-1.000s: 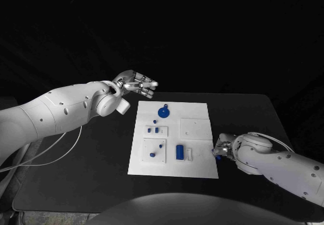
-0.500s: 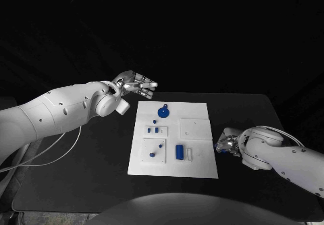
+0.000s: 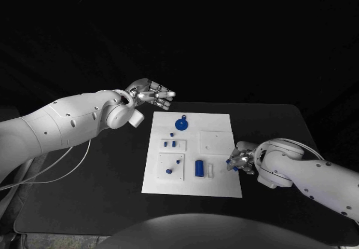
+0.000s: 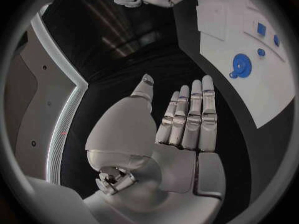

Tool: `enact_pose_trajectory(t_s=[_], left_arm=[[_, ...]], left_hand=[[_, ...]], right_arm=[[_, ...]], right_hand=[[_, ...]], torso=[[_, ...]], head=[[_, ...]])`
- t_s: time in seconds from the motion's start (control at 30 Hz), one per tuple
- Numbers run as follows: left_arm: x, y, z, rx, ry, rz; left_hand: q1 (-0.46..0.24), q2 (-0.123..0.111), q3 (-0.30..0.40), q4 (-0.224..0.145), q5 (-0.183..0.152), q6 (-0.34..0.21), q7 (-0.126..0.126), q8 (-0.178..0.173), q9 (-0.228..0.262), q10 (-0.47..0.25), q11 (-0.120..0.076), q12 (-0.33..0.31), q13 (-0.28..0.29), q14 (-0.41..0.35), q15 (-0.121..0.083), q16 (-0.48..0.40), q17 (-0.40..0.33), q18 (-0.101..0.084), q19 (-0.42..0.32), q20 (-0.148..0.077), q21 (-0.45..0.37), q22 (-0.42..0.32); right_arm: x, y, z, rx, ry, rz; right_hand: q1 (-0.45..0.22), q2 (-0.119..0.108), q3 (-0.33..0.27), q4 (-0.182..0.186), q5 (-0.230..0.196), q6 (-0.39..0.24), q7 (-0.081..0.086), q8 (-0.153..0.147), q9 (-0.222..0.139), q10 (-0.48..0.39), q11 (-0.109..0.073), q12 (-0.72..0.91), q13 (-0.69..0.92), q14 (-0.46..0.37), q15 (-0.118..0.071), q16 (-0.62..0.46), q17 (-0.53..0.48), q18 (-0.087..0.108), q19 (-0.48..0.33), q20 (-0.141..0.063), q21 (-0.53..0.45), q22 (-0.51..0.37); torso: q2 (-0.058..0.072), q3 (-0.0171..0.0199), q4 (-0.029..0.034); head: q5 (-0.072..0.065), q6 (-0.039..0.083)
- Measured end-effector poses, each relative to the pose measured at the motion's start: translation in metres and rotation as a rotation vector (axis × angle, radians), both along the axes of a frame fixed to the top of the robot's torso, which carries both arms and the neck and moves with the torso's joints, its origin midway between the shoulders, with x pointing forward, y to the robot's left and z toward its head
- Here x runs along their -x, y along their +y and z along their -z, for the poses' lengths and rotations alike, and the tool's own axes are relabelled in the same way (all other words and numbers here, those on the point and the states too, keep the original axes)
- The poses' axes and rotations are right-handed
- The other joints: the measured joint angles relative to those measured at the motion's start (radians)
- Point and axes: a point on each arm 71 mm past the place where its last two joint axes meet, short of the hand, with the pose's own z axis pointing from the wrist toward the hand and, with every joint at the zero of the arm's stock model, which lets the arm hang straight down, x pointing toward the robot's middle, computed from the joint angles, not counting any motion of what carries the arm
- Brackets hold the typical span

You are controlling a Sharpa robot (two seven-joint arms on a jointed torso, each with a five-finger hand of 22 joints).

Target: Assemble the parts on the task board

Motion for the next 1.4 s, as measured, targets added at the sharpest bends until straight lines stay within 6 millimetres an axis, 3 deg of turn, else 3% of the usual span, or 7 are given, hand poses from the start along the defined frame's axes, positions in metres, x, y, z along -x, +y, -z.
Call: enact_pose_trajectory(t_s=[0.13,0.27,0.33,0.4,0.43,0.77,1.4], left_arm=[[0.0,0.0,0.0,0.0,0.001,0.002],[0.0,-0.001,0.0,-0.001,0.003,0.004],[0.0,-0.001,0.0,-0.001,0.004,0.005],[0.0,-0.001,0.0,-0.002,0.006,0.007],[0.0,-0.002,0.0,-0.002,0.006,0.008],[0.001,-0.003,0.001,-0.004,0.012,0.016],[0.001,-0.004,0.002,-0.013,0.022,0.025]], left_hand=[[0.0,0.0,0.0,0.0,0.0,0.0,0.0,0.0,0.0,0.0,0.0,0.0,0.0,0.0,0.0,0.0,0.0,0.0,0.0,0.0,0.0,0.0],[0.0,0.0,0.0,0.0,0.0,0.0,0.0,0.0,0.0,0.0,0.0,0.0,0.0,0.0,0.0,0.0,0.0,0.0,0.0,0.0,0.0,0.0],[0.0,0.0,0.0,0.0,0.0,0.0,0.0,0.0,0.0,0.0,0.0,0.0,0.0,0.0,0.0,0.0,0.0,0.0,0.0,0.0,0.0,0.0],[0.0,0.0,0.0,0.0,0.0,0.0,0.0,0.0,0.0,0.0,0.0,0.0,0.0,0.0,0.0,0.0,0.0,0.0,0.0,0.0,0.0,0.0],[0.0,0.0,0.0,0.0,0.0,0.0,0.0,0.0,0.0,0.0,0.0,0.0,0.0,0.0,0.0,0.0,0.0,0.0,0.0,0.0,0.0,0.0],[0.0,0.0,0.0,0.0,0.0,0.0,0.0,0.0,0.0,0.0,0.0,0.0,0.0,0.0,0.0,0.0,0.0,0.0,0.0,0.0,0.0,-0.001],[0.0,0.0,0.0,0.0,0.0,0.0,0.0,0.0,0.0,0.0,0.0,0.0,0.0,0.0,0.0,0.0,0.0,0.0,0.0,0.0,0.0,-0.001]], right_arm=[[0.002,0.011,0.005,-0.019,0.015,-0.011],[0.003,0.022,0.01,-0.038,0.017,-0.013],[0.002,0.026,0.011,-0.046,0.015,-0.013],[0.002,0.029,0.013,-0.053,0.011,-0.01],[0.001,0.031,0.014,-0.055,0.01,-0.009],[-0.002,0.034,0.024,-0.045,0.002,0.01],[0.002,0.044,0.031,-0.032,0.015,-0.017]], right_hand=[[0.003,0.005,-0.051,0.018,-0.056,0.018,-0.015,-0.004,-0.079,-0.002,-0.002,-0.005,-0.003,0.002,-0.002,-0.004,-0.001,0.0,0.0,0.0,-0.006,0.0],[-0.004,0.025,-0.126,0.039,-0.056,0.039,-0.02,-0.006,-0.165,0.001,-0.004,-0.02,-0.01,0.004,-0.004,-0.01,-0.001,0.0,0.0,0.0,-0.008,0.0],[-0.004,0.025,-0.15,0.045,-0.056,0.046,-0.018,-0.006,-0.19,0.003,-0.005,-0.023,-0.011,0.004,-0.004,-0.011,-0.001,0.0,0.0,0.0,-0.008,0.0],[0.005,0.037,-0.189,0.042,-0.056,0.068,-0.019,-0.006,-0.264,0.006,-0.002,-0.032,-0.011,0.007,-0.007,-0.02,-0.001,0.0,0.0,0.0,-0.004,0.0],[0.003,0.039,-0.196,0.042,-0.056,0.073,-0.02,-0.006,-0.278,0.006,-0.002,-0.032,-0.011,0.007,-0.007,-0.022,-0.001,0.0,0.0,0.0,-0.003,0.0],[-0.032,0.048,-0.241,0.072,-0.056,0.091,-0.027,-0.007,-0.289,0.01,-0.005,-0.04,-0.011,0.007,-0.007,-0.027,-0.006,0.0,0.0,0.0,-0.002,0.0],[-0.035,0.05,-0.298,0.073,-0.056,0.105,-0.027,-0.007,-0.289,0.013,-0.009,-0.067,-0.019,0.007,-0.007,-0.049,-0.013,0.0,0.0,-0.007,-0.013,-0.006]], torso=[[0.0,0.0004,0.0007],[0.001,0.0009,0.001],[0.001,0.0012,0.0009],[0.001,0.0012,0.0007],[0.001,0.0012,0.0006],[0.001,0.0012,0.0001],[0.0,0.0016,-0.0008]], head=[[0.0,0.0],[0.0,0.0],[0.0,0.0],[0.001,0.0],[0.001,0.0],[0.006,0.0],[0.009,0.0]])
